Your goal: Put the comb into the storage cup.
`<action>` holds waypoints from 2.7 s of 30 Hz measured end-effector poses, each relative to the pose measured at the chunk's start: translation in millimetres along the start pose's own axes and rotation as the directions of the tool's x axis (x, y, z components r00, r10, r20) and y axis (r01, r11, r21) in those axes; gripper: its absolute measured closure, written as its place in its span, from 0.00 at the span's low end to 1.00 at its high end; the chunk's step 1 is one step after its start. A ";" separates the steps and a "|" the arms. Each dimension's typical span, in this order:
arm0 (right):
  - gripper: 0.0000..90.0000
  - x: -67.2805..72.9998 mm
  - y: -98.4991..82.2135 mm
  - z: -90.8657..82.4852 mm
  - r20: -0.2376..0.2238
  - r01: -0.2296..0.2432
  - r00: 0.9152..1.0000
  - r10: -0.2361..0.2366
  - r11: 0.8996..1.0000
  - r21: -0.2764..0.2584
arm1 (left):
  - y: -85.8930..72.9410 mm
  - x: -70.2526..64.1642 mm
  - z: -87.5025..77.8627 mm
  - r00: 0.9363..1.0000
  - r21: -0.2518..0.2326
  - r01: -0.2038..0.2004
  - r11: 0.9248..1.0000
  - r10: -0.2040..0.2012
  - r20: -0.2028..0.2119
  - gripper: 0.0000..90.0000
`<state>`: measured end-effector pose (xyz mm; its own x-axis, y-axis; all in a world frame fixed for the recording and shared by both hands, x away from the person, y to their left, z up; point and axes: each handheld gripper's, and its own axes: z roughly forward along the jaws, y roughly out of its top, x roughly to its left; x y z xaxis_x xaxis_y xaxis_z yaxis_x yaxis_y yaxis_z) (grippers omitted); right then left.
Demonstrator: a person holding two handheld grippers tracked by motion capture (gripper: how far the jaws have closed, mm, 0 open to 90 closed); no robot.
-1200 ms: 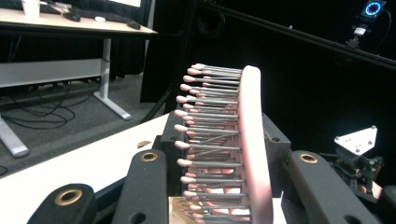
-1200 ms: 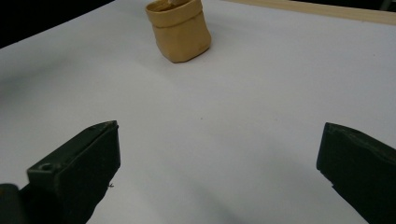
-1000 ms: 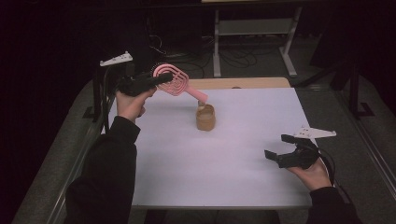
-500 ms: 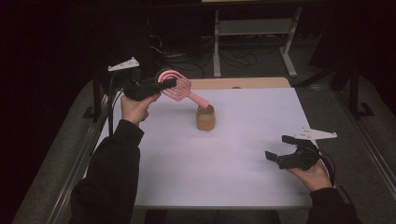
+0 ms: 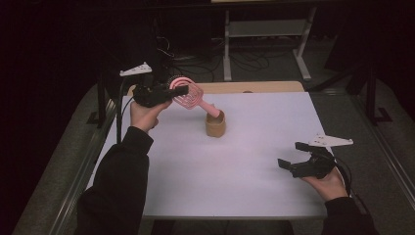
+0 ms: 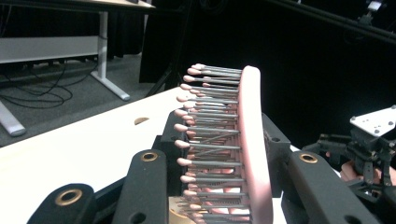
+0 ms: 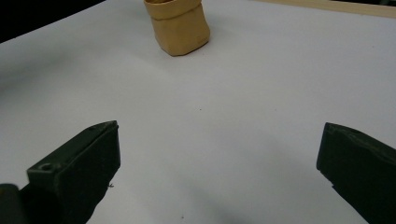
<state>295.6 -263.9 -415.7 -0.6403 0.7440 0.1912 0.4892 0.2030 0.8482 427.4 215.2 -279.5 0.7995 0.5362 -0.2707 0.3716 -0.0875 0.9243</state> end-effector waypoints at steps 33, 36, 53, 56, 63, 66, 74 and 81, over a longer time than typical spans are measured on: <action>0.00 0.4 -3.0 3.6 -0.002 0.007 1.000 -0.007 1.000 0.027 | -21.9 3.5 33.3 1.000 0.071 0.000 0.997 0.001 -0.014 0.70; 0.00 0.4 -3.7 3.7 -0.002 0.007 1.000 -0.007 1.000 0.030 | -23.3 3.4 37.3 1.000 0.074 0.002 0.997 -0.001 -0.013 0.70; 0.00 -0.1 -4.5 3.8 -0.003 0.007 1.000 -0.007 1.000 0.030 | -44.5 17.8 38.4 0.996 0.044 0.076 0.996 -0.074 -0.046 0.70; 0.00 0.2 -4.5 4.0 -0.004 0.008 1.000 -0.008 0.999 0.031 | -46.5 20.1 36.9 0.995 0.035 0.092 0.995 -0.090 -0.045 0.70; 0.00 0.0 -4.6 3.6 -0.004 0.006 1.000 -0.006 1.000 0.030 | -51.5 23.8 33.7 0.992 0.014 0.121 0.993 -0.120 -0.042 0.70; 0.00 0.1 -4.6 3.7 -0.004 0.007 1.000 -0.007 1.000 0.030 | -53.0 25.0 32.9 0.991 0.012 0.128 0.992 -0.128 -0.039 0.70; 0.00 0.0 -4.9 3.6 -0.004 0.006 1.000 -0.006 1.000 0.031 | -58.7 30.2 30.1 0.985 -0.005 0.172 0.985 -0.172 -0.022 0.70; 0.00 -0.2 -5.2 3.7 -0.004 0.004 1.000 -0.004 0.999 0.031 | -64.2 34.4 27.2 0.979 -0.025 0.204 0.979 -0.204 -0.008 0.70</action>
<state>295.4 -262.7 -421.9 -0.6441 0.7410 0.1900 0.5053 0.2257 0.8329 443.9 216.4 -355.5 0.7029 0.5495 -0.4516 0.5152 0.0445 0.8559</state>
